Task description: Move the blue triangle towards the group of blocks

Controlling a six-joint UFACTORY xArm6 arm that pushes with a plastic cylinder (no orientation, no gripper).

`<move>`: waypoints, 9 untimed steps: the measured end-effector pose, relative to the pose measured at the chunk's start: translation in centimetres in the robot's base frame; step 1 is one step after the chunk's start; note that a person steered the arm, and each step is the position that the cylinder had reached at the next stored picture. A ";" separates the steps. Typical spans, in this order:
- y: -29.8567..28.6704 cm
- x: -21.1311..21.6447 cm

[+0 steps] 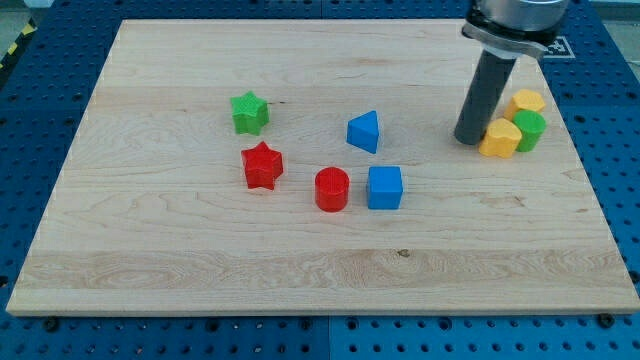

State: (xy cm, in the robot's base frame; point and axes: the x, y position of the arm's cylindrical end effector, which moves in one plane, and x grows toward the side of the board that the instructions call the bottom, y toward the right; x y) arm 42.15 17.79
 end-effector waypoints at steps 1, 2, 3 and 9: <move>0.7 0.0; 0.6 -0.6; -2.7 -6.2; -18.9 -2.2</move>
State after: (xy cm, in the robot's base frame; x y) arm 39.92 -1.09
